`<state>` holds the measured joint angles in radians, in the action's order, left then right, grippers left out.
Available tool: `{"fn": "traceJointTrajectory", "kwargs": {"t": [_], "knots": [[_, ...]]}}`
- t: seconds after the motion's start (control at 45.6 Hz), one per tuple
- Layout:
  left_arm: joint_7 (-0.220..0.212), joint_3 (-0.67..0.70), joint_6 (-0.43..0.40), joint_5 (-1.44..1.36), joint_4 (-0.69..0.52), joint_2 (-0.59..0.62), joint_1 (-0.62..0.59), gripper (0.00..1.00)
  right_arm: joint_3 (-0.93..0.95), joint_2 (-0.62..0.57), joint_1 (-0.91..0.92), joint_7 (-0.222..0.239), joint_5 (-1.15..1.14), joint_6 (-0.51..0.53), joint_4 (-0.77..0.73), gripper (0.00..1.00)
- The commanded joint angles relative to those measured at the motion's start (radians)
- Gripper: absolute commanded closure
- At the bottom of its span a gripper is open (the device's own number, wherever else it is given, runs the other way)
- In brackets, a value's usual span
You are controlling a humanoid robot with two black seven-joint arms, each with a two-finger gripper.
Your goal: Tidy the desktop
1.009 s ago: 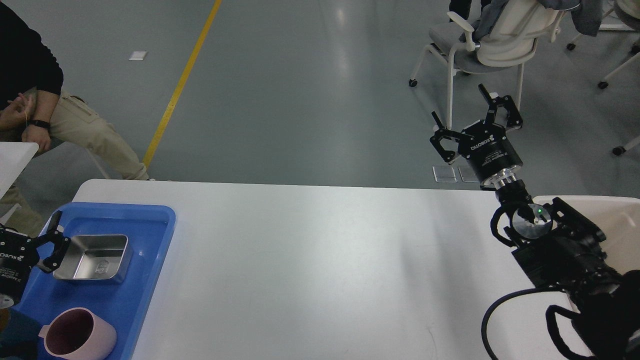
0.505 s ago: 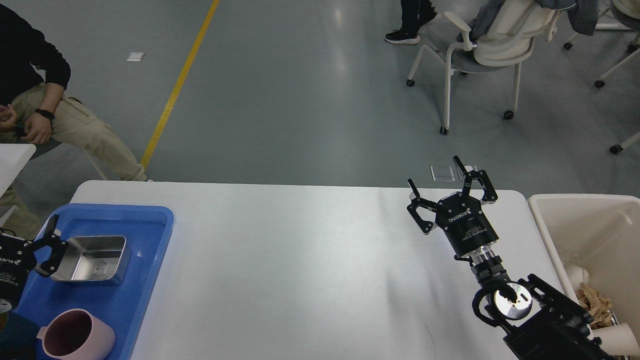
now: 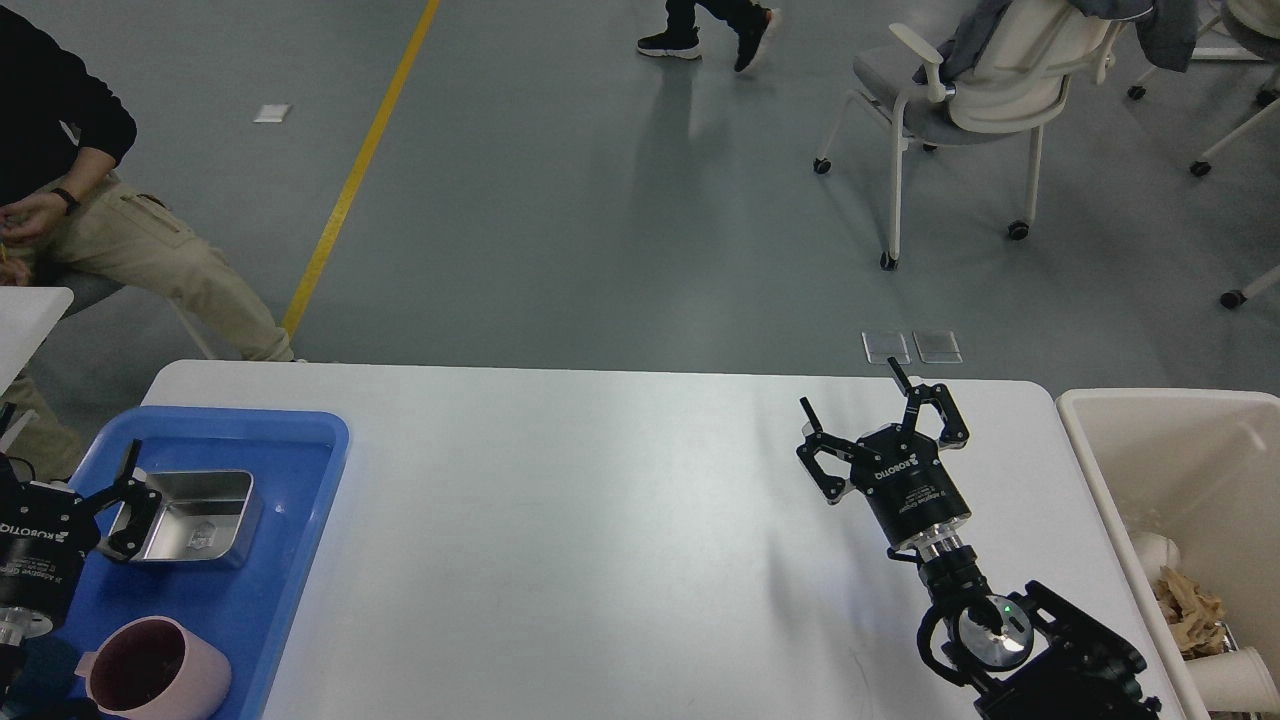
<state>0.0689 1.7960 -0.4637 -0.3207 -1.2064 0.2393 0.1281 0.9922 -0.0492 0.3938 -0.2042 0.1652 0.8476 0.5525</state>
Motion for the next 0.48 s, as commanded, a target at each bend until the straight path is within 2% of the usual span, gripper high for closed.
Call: {"fn": "traceJointTrajectory", "kwargs": {"t": [0.0, 0.461], "knots": [[0.000, -0.003, -0.052, 0.002, 0.004, -0.012, 0.001, 0.03, 0.017, 0.023, 0.005, 0.002, 0.000, -0.015, -0.005, 0.00], [-0.008, -0.032, -0.138, 0.103, 0.051, -0.080, -0.028, 0.03, 0.039, 0.051, 0.025, 0.003, 0.002, -0.018, -0.088, 0.00]]}}
